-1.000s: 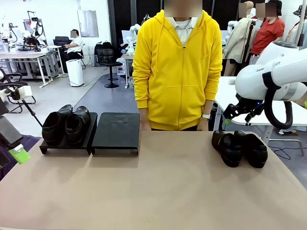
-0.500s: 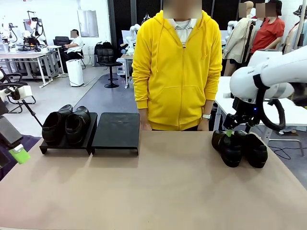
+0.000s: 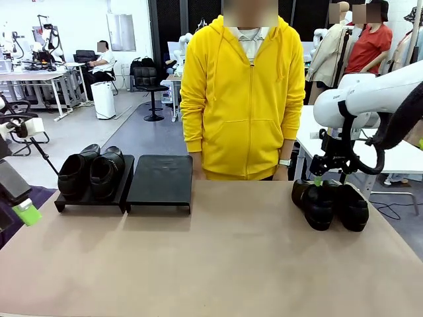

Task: Organize the shoes by placing them on the stand.
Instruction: Pick up one Shoe and place it in the middle of the table.

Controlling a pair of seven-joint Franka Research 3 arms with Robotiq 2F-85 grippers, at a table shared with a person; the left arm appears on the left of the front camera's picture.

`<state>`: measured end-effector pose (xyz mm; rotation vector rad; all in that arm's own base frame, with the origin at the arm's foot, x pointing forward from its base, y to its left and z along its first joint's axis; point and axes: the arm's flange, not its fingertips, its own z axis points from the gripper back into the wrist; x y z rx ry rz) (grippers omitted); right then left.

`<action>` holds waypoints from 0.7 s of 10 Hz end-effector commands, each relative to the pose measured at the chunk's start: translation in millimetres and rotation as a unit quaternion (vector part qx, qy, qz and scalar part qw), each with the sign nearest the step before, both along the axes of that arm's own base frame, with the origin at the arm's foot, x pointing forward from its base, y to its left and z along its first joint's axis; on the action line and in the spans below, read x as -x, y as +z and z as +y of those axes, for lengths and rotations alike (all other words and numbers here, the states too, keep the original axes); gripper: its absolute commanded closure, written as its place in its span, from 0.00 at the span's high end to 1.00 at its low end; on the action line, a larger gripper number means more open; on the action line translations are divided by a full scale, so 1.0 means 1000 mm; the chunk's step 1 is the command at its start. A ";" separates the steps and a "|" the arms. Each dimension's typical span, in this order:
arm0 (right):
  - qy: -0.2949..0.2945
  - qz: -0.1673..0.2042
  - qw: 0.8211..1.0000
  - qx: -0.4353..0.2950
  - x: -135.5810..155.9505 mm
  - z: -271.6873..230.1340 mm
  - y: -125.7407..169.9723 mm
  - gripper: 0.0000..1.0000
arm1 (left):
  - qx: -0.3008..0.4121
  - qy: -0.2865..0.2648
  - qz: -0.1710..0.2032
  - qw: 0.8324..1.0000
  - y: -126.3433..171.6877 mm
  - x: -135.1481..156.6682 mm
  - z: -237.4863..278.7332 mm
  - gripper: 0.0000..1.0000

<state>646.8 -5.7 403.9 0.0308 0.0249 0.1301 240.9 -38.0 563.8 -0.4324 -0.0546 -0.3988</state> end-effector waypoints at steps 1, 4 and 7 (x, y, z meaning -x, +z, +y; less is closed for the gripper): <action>-0.024 0.008 1.000 0.002 -0.011 0.000 -0.008 1.00 | 0.007 0.006 0.000 1.000 0.003 -0.001 -0.001 1.00; -0.023 0.031 0.999 -0.008 -0.014 -0.001 -0.029 1.00 | 0.007 0.006 0.000 1.000 0.003 -0.001 -0.001 1.00; -0.019 0.041 0.999 -0.016 -0.014 -0.002 -0.034 1.00 | 0.007 0.006 0.000 1.000 0.003 -0.001 -0.001 1.00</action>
